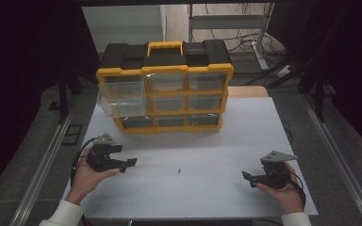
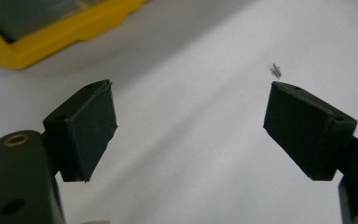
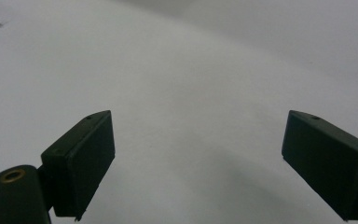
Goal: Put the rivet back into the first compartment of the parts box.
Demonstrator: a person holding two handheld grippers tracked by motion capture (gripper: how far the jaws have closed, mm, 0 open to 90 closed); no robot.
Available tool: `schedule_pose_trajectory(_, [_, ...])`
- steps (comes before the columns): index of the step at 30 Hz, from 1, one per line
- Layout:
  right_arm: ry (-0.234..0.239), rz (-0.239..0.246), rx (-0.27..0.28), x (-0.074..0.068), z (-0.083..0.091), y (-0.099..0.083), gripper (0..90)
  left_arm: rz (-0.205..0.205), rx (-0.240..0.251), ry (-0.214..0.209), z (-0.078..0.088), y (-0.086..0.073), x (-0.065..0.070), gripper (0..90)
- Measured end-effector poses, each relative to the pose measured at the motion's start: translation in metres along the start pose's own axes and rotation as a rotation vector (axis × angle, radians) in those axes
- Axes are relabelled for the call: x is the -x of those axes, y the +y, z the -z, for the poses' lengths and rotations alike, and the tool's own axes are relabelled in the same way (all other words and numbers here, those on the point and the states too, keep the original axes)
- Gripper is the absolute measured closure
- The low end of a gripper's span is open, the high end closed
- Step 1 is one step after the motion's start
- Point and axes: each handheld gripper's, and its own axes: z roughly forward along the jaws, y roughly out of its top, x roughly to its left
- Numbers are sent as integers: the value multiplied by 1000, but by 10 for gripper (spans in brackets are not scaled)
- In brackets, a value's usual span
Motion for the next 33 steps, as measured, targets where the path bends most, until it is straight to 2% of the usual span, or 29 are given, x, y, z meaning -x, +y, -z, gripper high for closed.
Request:
schedule_pose_trajectory(4, [0, 0, -1, 0, 0, 0, 99, -16, -19, -24, -16, 3, 12, 173])
schedule_pose_trajectory(14, [-3, 4, -2, 0, 0, 0, 99, -54, -65, -48, -51, 17, 40, 183])
schedule_pose_trajectory(24, [-5, 7, -6, 0, -1, 0, 99, -64, -97, -58, -82, 27, 62, 188])
schedule_pose_trajectory(28, [-9, 11, -10, 0, -1, 0, 98, -95, -125, -55, -96, 32, 69, 212])
schedule_pose_trajectory(33, [-12, 14, -11, 0, -2, -1, 98, -79, -138, -51, -109, 36, 77, 243])
